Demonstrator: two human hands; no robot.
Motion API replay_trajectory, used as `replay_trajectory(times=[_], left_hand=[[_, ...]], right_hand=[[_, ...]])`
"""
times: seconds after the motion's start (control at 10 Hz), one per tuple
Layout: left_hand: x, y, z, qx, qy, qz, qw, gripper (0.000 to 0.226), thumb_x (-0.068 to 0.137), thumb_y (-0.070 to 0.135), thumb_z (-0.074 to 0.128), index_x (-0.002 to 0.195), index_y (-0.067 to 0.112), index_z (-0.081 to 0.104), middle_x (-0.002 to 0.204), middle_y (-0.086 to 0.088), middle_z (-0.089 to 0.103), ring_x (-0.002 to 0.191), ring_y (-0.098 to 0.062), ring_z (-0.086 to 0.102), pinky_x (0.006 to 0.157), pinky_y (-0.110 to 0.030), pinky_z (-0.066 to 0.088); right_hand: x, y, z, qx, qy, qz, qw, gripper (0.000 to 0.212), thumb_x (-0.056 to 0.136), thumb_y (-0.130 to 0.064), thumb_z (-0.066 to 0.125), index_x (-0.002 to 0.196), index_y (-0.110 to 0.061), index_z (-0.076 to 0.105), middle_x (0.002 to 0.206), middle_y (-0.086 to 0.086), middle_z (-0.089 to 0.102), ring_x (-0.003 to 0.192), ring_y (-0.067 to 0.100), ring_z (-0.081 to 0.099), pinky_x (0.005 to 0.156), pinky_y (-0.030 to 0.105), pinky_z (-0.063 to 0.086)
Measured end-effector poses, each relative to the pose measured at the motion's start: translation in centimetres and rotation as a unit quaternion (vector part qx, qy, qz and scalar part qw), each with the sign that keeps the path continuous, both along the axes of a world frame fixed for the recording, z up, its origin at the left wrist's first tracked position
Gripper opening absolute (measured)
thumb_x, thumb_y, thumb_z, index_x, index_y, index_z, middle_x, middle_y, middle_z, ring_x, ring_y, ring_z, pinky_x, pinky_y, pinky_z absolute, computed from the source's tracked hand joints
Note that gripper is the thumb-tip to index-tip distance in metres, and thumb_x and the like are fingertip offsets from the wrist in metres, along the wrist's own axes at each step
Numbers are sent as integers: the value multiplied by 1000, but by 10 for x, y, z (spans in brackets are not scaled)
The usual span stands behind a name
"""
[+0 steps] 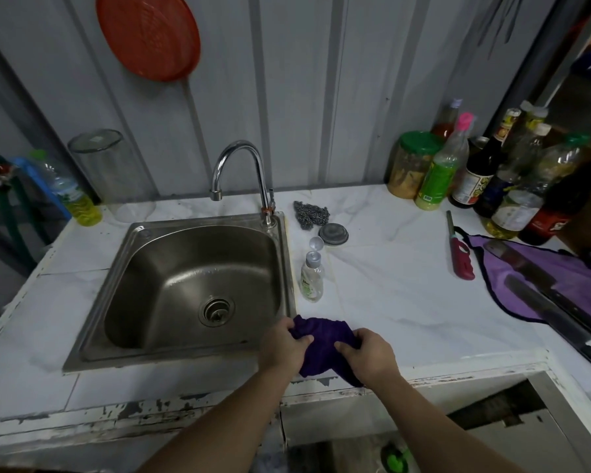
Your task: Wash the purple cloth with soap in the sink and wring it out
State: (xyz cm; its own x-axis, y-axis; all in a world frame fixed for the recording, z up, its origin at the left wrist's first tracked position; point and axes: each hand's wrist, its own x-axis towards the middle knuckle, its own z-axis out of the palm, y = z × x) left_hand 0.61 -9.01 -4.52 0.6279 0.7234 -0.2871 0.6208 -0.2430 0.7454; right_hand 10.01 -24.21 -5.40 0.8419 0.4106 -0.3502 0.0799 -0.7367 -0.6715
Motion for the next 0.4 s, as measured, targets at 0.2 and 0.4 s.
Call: replay_trajectory(times=[0.2,0.4], left_hand=[[-4,4,1,31,32,-32,999,28,85,36,78,106,21,67,99,4,69,88,-17,67,78,-38,61],[-13,25,4,48,61,-48,996,47,93,44,67,129,15,60,121,-3,67,94,-13,57,76,-29,48]], right_hand=[[-1,3,1,-44,-27,30,998,32,93,-41,65,113,-16,65,90,-7,65,80,14,59,72,25,44],[-3,19,33,-182,-93,102,974,25,94,-37,55,103,-15,48,113,8,63,102,26,60,84,34,51]])
